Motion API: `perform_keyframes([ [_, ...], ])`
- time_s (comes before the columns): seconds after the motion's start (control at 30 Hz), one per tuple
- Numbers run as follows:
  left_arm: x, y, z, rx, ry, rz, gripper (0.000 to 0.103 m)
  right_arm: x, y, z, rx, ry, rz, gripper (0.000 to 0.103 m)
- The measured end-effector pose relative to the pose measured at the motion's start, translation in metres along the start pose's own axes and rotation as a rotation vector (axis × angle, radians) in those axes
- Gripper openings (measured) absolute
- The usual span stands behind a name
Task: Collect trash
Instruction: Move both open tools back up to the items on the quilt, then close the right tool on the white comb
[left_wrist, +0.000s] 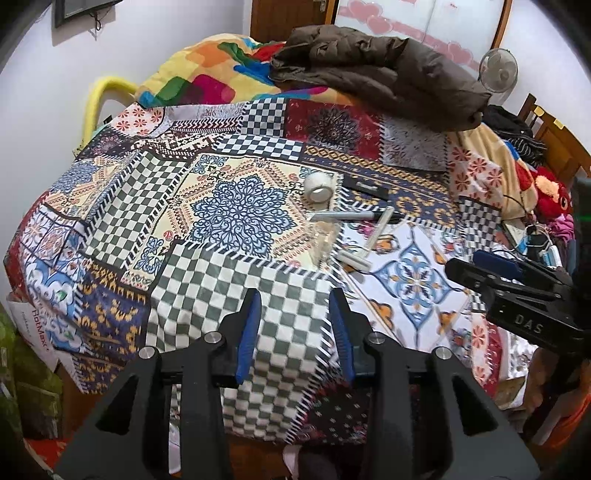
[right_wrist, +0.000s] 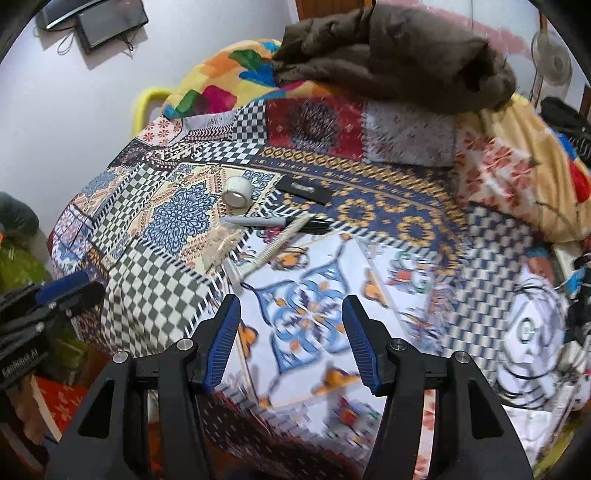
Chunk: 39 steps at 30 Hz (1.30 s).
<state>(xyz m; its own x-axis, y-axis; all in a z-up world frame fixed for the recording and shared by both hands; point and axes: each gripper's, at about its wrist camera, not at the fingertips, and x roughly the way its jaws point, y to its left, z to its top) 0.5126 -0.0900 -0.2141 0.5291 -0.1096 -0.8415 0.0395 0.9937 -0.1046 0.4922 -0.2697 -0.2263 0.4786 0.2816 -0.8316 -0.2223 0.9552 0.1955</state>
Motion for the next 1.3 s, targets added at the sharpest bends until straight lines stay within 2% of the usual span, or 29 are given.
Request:
perform_keyframes([
  [0.33,0.047,0.028,-0.005,-0.031,0.053,0.013,0.037,0.076,0.023,0.019,0.089,0.057,0.052,0.053],
  [0.43,0.056,0.035,-0.009,-0.039,0.064,0.016,0.037,0.088,0.019,0.019,0.145,0.064,0.043,0.048],
  [0.53,0.061,0.039,-0.012,-0.046,0.069,0.012,0.037,0.091,0.017,0.020,0.170,0.043,0.008,0.037],
  [0.6,0.063,0.038,-0.013,-0.048,0.070,0.012,0.037,0.093,0.016,0.022,0.163,0.040,-0.008,0.016],
  [0.63,0.063,0.038,-0.013,-0.049,0.070,0.011,0.037,0.093,0.015,0.022,0.155,0.039,-0.003,0.015],
  [0.67,0.064,0.038,-0.013,-0.049,0.069,0.008,0.037,0.093,0.014,0.023,0.153,0.042,0.013,0.009],
  [0.7,0.064,0.037,-0.012,-0.050,0.069,0.004,0.037,0.092,0.013,0.023,0.151,0.045,0.036,0.009],
  [0.77,0.066,0.035,-0.010,-0.051,0.069,-0.012,0.037,0.087,0.014,0.022,0.129,0.039,0.020,0.009],
  [1.07,0.086,0.007,0.012,-0.031,0.091,-0.115,0.037,0.057,-0.003,0.014,0.058,0.010,0.051,0.009],
  [1.3,0.113,-0.016,0.034,-0.009,0.097,-0.117,0.037,0.050,-0.019,0.011,0.043,0.005,0.050,0.009],
])
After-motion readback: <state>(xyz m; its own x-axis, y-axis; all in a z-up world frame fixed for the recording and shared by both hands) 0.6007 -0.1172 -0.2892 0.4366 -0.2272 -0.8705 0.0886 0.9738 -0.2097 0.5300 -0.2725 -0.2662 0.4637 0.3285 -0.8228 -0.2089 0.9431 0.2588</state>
